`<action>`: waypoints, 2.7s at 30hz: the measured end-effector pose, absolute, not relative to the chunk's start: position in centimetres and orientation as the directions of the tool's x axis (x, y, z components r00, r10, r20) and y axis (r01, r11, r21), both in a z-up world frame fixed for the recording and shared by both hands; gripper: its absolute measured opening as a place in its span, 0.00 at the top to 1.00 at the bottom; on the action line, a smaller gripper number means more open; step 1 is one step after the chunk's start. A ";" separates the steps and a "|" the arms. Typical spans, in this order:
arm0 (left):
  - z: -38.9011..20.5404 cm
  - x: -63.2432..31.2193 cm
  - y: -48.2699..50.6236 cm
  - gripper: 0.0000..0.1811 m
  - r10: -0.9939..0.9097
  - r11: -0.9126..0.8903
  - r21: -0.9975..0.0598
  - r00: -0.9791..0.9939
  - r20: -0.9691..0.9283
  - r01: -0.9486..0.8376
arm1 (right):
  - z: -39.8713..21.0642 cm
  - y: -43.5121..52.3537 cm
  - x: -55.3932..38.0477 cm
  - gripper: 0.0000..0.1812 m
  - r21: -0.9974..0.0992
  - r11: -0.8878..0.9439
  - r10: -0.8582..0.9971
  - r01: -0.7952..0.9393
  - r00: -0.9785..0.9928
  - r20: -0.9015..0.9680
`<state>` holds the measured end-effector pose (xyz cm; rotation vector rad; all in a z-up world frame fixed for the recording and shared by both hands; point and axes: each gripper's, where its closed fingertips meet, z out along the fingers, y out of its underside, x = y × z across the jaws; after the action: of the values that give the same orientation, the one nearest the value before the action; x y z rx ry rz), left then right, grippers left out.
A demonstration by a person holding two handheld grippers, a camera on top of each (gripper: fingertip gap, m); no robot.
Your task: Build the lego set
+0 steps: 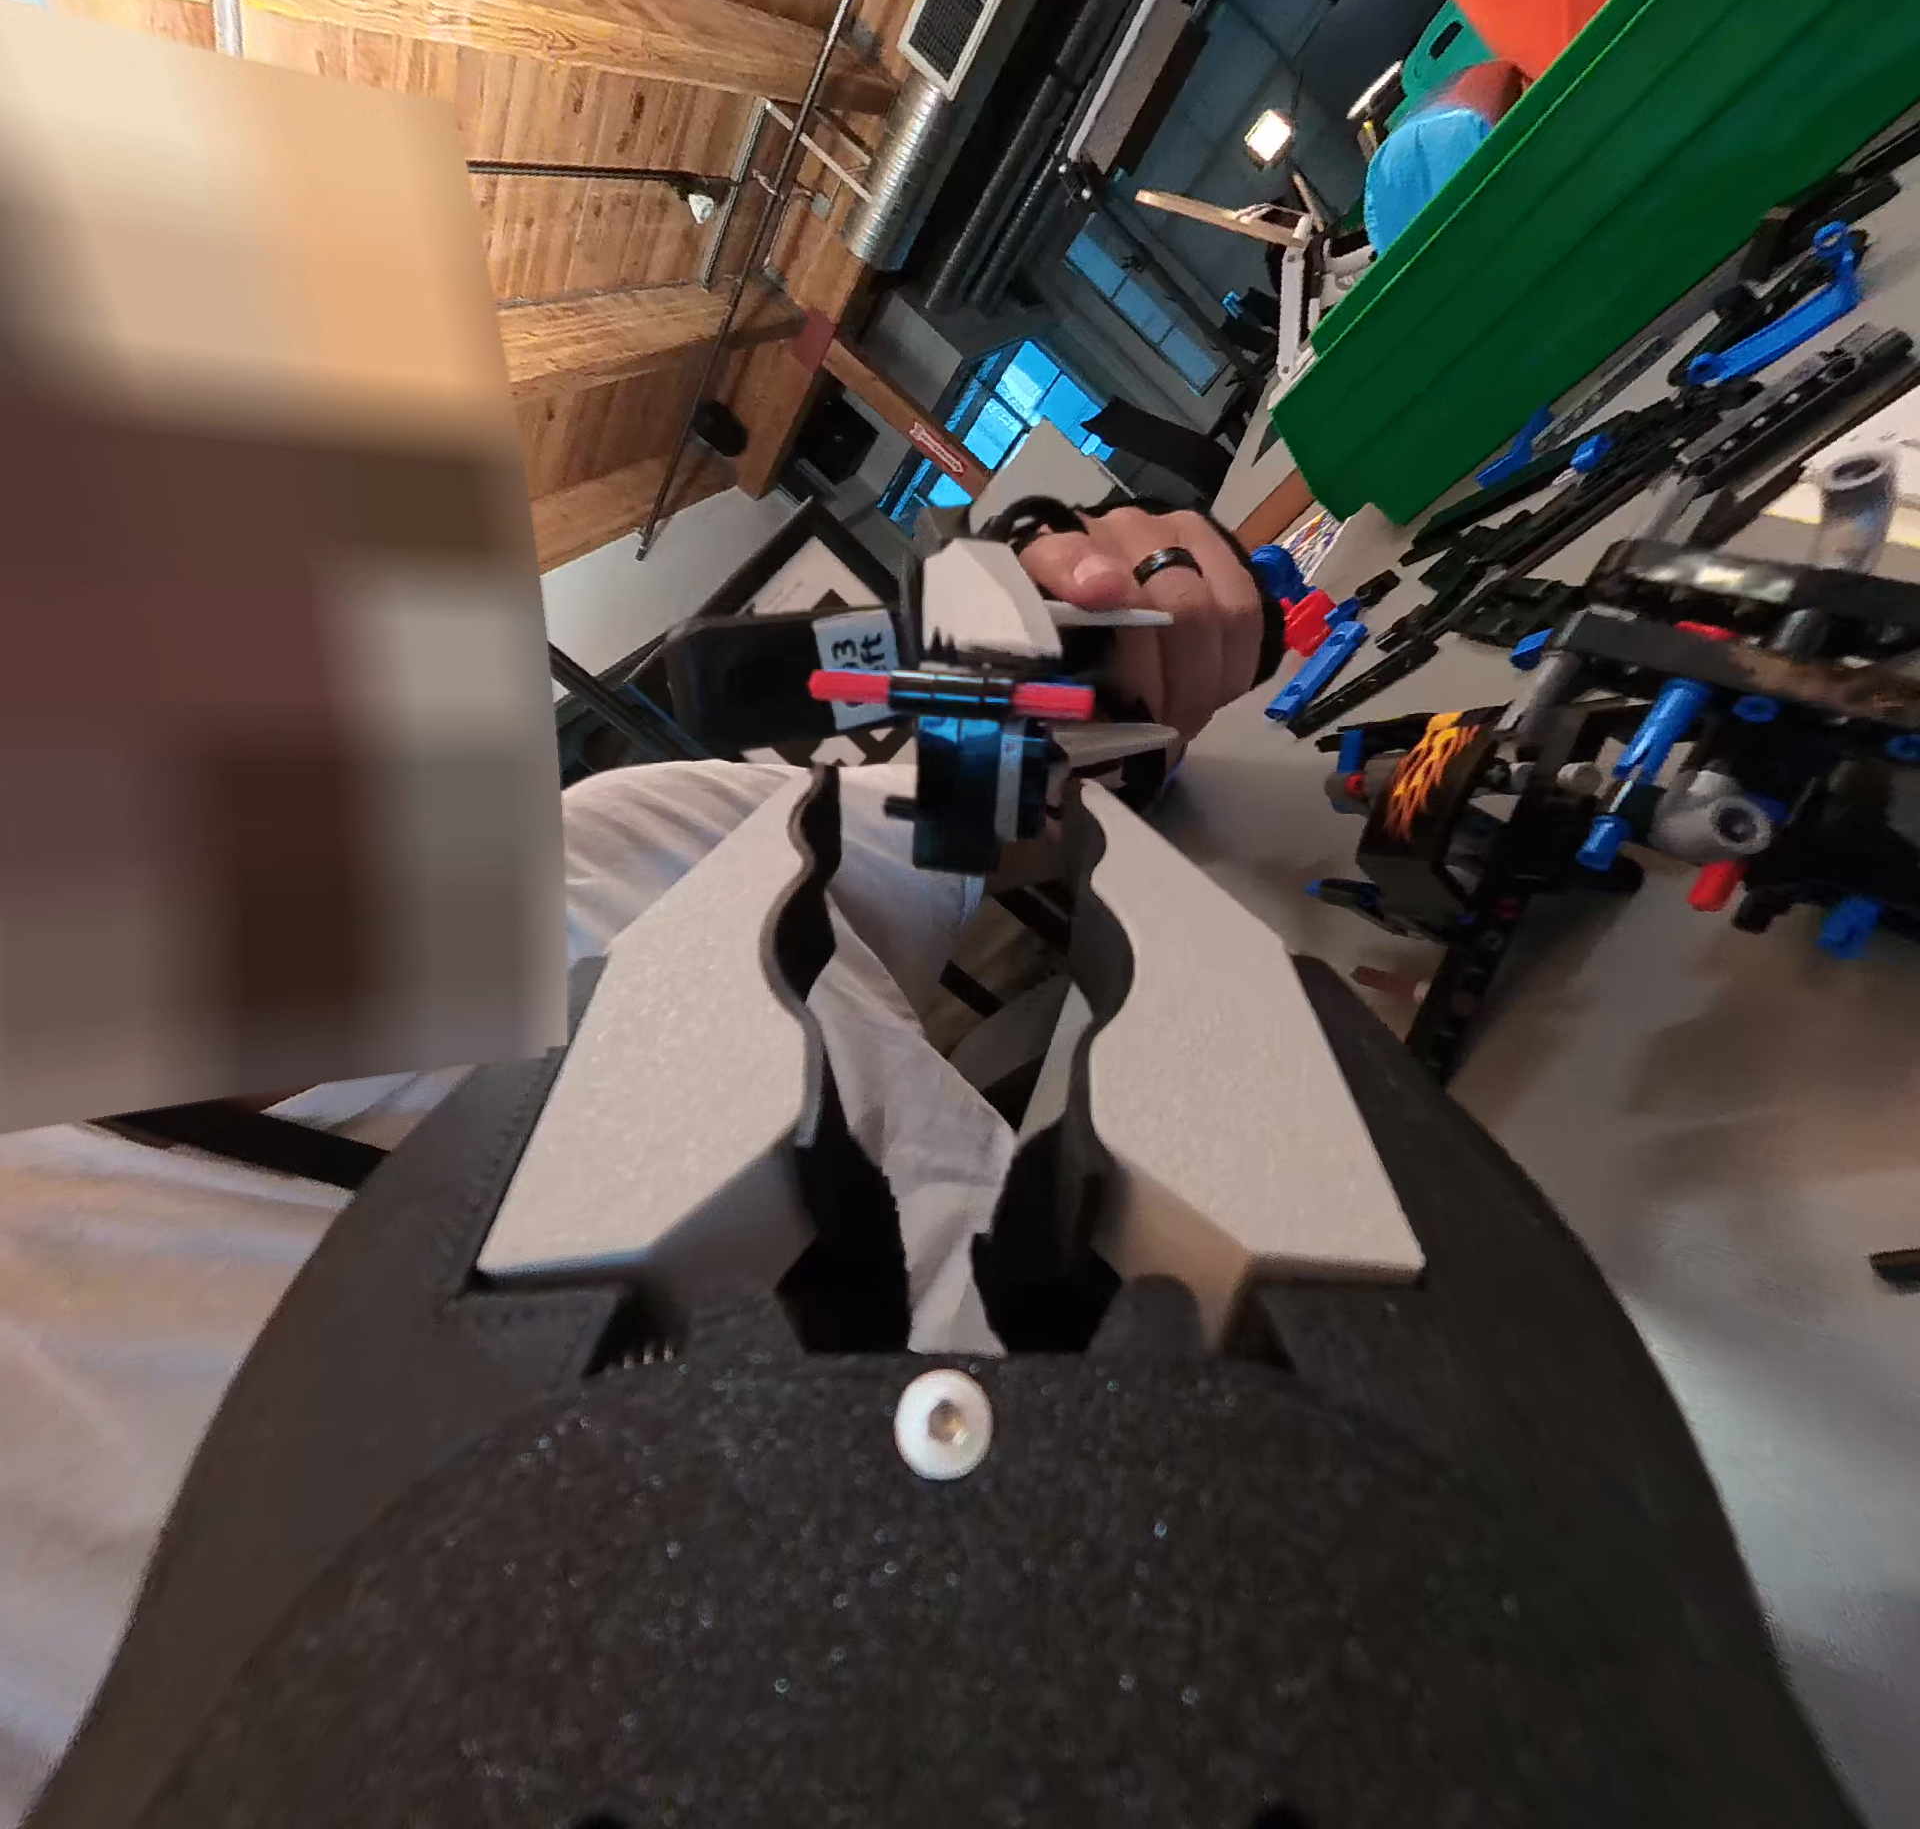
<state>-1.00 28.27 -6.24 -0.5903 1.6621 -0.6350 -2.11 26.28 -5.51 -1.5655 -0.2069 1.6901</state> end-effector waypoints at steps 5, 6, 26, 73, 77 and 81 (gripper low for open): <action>-6.8 -0.8 28.2 0.92 -0.655 0.753 -0.655 -0.170 -0.737 -0.064 | -6.7 26.5 -2.3 0.83 -0.670 -0.645 0.642 -0.367 0.214 -0.736; -6.9 -0.8 28.2 0.92 -0.650 0.758 -0.650 -0.168 -0.741 -0.063 | -6.8 26.5 -2.4 0.86 -0.678 -0.641 0.643 -0.360 0.232 -0.730; -8.7 -0.1 28.3 0.92 -0.738 0.675 -0.707 -0.206 -0.643 -0.212 | -7.0 26.5 2.8 0.76 -0.822 -0.545 0.635 -0.165 0.560 -0.533; -18.7 24.1 28.4 0.76 -0.774 0.583 -0.467 -0.630 -0.068 -0.665 | -15.0 25.7 17.3 0.79 -0.822 -0.569 0.052 -0.003 0.998 -0.040; -18.5 24.5 28.6 0.85 -0.765 0.604 -0.476 -0.632 -0.122 -0.639 | -14.7 25.6 17.5 0.80 -0.826 -0.564 0.050 -0.016 0.997 -0.053; -18.2 24.0 28.3 0.98 -0.767 0.598 -0.489 -0.632 -0.116 -0.636 | -14.8 25.5 18.0 0.81 -0.824 -0.565 0.040 -0.029 0.997 -0.063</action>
<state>23.95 28.33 -18.24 -1.1394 2.5141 -0.5881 18.00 25.47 -14.77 -2.1697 -0.0075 0.0909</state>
